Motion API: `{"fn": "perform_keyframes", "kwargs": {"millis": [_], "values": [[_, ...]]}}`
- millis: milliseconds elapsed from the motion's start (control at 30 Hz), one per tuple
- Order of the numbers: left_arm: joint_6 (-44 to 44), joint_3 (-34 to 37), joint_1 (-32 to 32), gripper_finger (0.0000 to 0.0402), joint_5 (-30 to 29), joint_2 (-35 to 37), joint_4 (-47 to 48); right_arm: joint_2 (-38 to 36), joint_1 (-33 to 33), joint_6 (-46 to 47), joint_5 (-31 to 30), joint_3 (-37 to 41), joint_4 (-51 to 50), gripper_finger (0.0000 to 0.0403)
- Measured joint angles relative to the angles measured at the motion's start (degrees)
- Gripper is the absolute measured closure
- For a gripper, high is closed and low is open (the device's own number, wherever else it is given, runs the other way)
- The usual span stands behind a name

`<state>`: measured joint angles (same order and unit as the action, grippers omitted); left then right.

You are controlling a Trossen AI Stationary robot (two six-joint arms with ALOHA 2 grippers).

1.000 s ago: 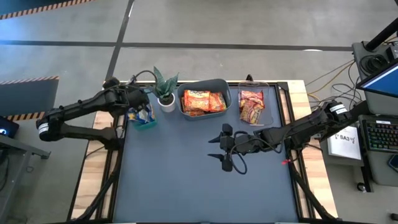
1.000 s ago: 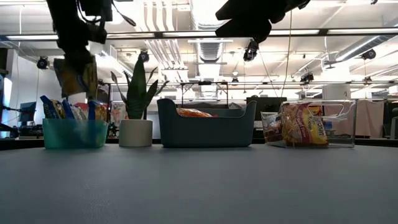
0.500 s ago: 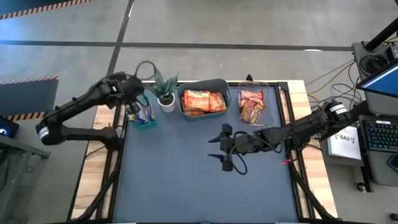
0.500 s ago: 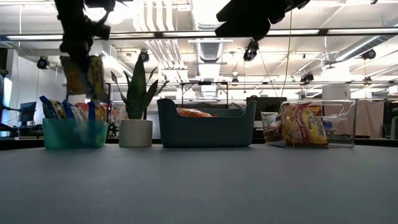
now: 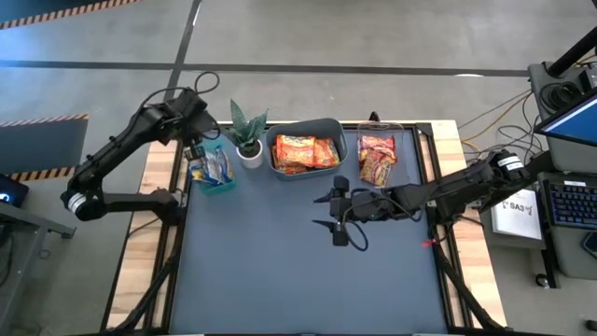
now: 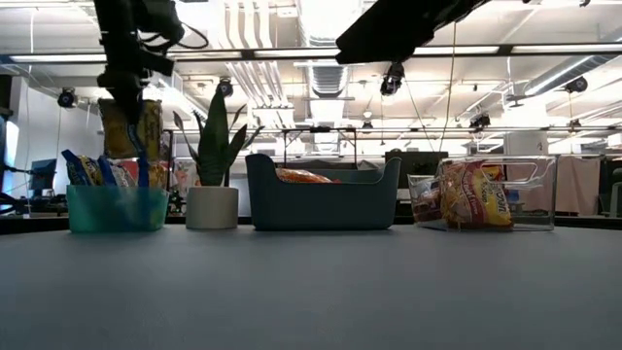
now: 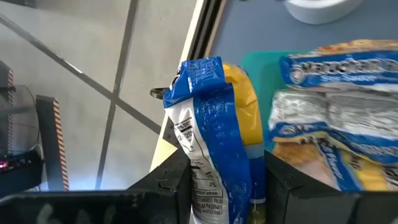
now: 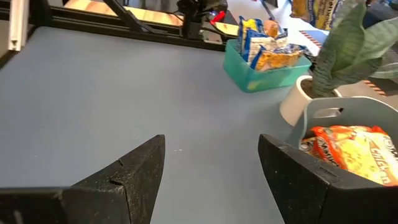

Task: Sort Maruchan noodles
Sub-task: Put the blue noodle pack into the green bin

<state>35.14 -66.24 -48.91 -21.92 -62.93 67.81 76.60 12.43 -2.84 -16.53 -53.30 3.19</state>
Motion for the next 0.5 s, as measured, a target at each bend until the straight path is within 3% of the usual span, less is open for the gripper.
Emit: {"fn": "perform_keyframes", "kwargs": {"millis": [500], "values": [[3.4, 0.4, -2.8, 0.0301, 3.1, -6.7, -2.3, 0.1, -2.3, 0.4, 1.9, 0.3, 0.0, 0.0154]]}}
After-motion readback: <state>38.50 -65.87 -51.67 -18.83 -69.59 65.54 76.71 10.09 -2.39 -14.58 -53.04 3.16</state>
